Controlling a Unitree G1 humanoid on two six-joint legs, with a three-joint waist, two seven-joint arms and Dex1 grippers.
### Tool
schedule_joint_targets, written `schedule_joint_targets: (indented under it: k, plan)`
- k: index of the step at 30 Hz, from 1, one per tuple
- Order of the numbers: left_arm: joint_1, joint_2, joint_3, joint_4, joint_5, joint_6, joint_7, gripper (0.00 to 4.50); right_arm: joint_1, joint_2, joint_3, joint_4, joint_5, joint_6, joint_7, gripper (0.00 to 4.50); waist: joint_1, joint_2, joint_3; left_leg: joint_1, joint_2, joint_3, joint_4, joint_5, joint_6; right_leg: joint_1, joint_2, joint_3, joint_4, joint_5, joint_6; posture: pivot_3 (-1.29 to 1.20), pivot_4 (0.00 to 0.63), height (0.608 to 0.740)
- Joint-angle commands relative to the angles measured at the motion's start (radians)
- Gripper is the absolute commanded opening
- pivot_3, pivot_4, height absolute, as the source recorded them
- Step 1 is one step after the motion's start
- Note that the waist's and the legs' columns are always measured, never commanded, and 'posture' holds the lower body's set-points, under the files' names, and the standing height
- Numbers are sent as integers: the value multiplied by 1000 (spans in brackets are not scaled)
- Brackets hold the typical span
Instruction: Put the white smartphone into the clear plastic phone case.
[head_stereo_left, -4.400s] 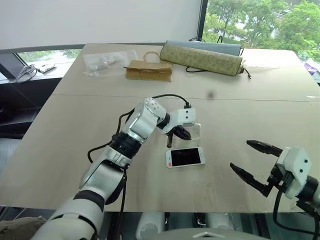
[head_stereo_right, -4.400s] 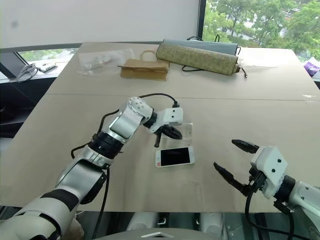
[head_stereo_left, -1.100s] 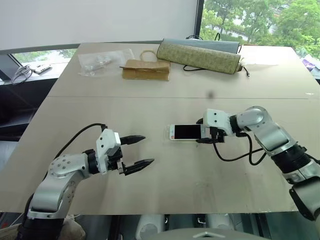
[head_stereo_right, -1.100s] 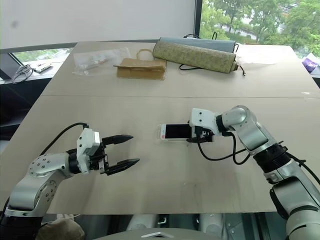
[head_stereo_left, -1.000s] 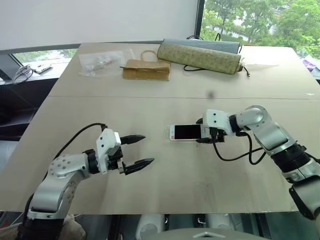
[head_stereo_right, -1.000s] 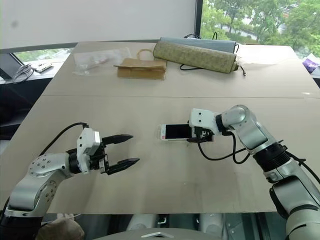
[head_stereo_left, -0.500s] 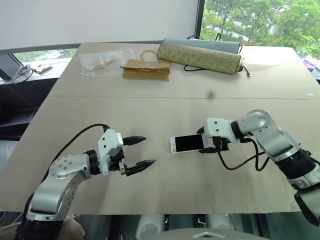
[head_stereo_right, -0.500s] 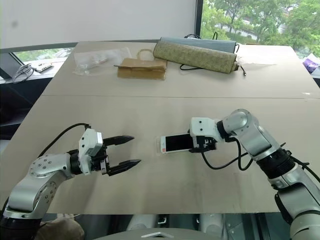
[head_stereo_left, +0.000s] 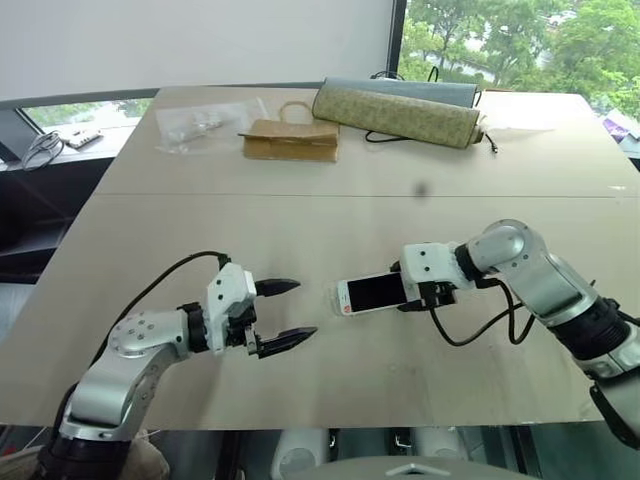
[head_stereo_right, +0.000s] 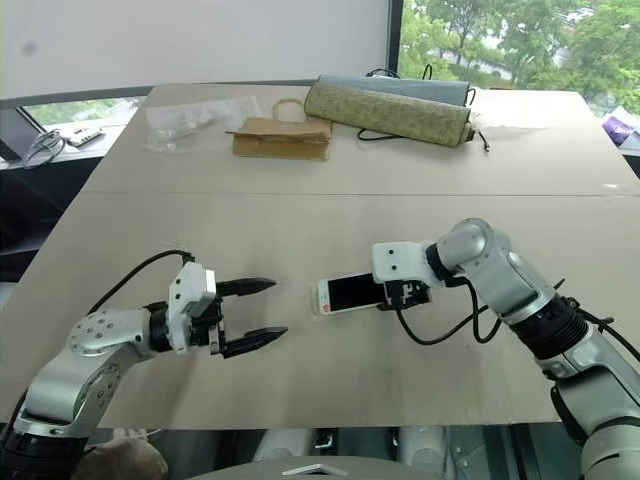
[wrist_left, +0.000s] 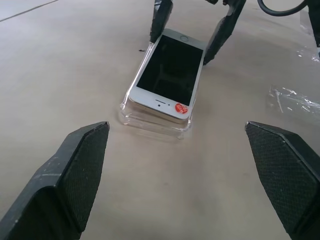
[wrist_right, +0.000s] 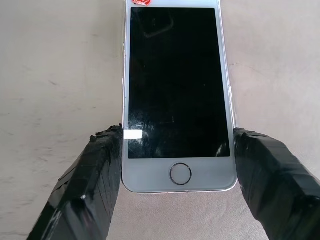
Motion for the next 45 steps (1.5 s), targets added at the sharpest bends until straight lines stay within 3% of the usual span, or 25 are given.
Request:
schedule_joint_targets:
  k: [1, 3, 7, 16, 17, 18, 19, 22, 25, 27, 28, 35, 45]
  plan:
    - [7, 11, 5, -21, 0, -21, -11, 4500, -11, 21, 17, 25, -4, -19, 13, 3936, -1, 0, 0, 0, 0, 0, 0, 0, 0, 0, 0, 0, 0, 0, 0, 0, 150, 740]
    - [11, 12, 5, -18, 1, -26, -15, 4500, -24, 28, 12, 41, -2, -28, 19, 4434, -1, 1, 0, 0, 0, 0, 0, 0, 0, 0, 0, 0, 0, 0, 0, 0, 150, 740]
    - [15, 16, 3, -8, 5, -36, -28, 4500, -28, 33, -10, 38, 17, -25, 22, 4434, 0, 1, 1, 0, 0, 0, 0, 0, 0, 0, 0, 0, 0, 0, 0, 0, 150, 740]
    - [-7, 5, -14, 53, 42, -78, -28, 4500, 29, -20, -202, -142, 177, 186, -33, 4434, 7, 3, 2, -1, 0, -1, 0, 0, 0, 0, -1, -1, 0, 0, 0, 0, 150, 740]
    - [-7, -1, -13, 53, 36, -72, -24, 3983, 39, -26, -216, -154, 179, 199, -51, 4500, 7, 3, 2, -1, 0, -1, 0, 0, 0, 0, -1, -1, 0, 0, 0, 0, 150, 740]
    - [-6, -4, -12, 52, 32, -65, -22, 3675, 52, -32, -231, -166, 185, 215, -67, 3914, 6, 3, 2, -1, 0, -1, 0, 0, 1, 0, -1, -1, 0, 0, 0, 0, 150, 740]
    - [-5, -5, -13, 52, 33, -65, -21, 3315, 71, -45, -247, -183, 198, 231, -73, 3682, 6, 3, 2, -1, 0, -1, 0, -1, 2, 0, -1, -1, -1, 0, 0, 0, 150, 740]
    - [-7, -9, -18, 53, 37, -60, -17, 2025, 133, -75, -282, -231, 222, 266, -99, 2383, 6, 3, 2, -2, 0, -2, 0, -2, 2, 0, -2, 2, -1, 0, 0, 0, 150, 740]
    - [-25, -10, -33, 66, 47, -55, -13, 1111, 172, -97, -299, -248, 223, 273, -134, 1465, 6, 3, 2, -2, 0, -2, -1, -2, 3, 0, -2, 2, -1, 0, 0, 0, 150, 740]
    - [-41, -12, -52, 78, 63, -52, -6, 33, 196, -112, -305, -251, 218, 268, -157, 346, 6, 3, 2, -2, 0, -2, -1, -2, 3, 0, -1, 3, -1, 0, 0, 0, 150, 740]
    - [-46, -13, -62, 81, 69, -49, -3, 0, 204, -116, -305, -251, 215, 263, -166, 33, 6, 3, 2, -2, 0, -2, 0, -2, 3, 0, -1, 3, -1, 0, 0, 0, 150, 740]
    - [-85, -33, -145, 107, 137, -18, 36, 0, 235, -116, -293, -252, 213, 251, -217, 33, 6, 3, 2, -2, 0, -1, -1, -2, 4, 0, 0, 3, -1, 0, 0, 0, 150, 740]
    - [-136, -61, -223, 165, 217, -32, 62, 0, 222, -120, -178, -235, 152, 194, -216, 33, 8, 3, 2, -1, 0, -1, 0, -2, 4, 1, 1, -1, -1, 2, 3, 0, 150, 740]
